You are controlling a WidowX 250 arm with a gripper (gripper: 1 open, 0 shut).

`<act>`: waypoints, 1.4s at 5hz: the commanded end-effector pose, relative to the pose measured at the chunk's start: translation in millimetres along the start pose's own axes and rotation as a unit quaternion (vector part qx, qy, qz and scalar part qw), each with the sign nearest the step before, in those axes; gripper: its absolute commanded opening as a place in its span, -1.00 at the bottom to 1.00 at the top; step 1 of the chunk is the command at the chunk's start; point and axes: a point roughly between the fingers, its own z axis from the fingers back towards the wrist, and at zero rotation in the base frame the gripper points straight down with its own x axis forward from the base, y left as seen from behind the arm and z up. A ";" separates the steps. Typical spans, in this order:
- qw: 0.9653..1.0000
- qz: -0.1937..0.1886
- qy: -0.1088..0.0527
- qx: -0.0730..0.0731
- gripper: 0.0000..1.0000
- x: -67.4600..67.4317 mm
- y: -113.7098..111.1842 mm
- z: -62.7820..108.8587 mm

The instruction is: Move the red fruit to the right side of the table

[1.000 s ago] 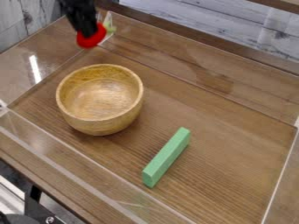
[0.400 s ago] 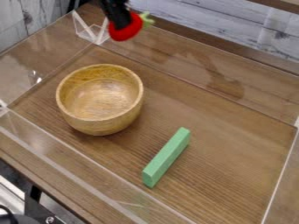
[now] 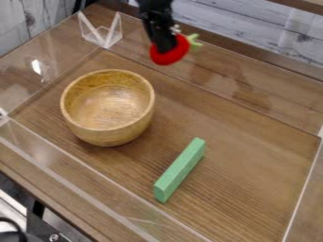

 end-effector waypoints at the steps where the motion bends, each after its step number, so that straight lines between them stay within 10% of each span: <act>1: 0.999 0.003 -0.025 0.020 -1.00 17.9 -43.9 -2.7; 3: 1.000 -0.015 -0.010 0.006 -1.00 23.9 -79.4 -44.2; 7: 0.997 0.077 -0.003 0.020 -1.00 44.1 -108.4 -89.3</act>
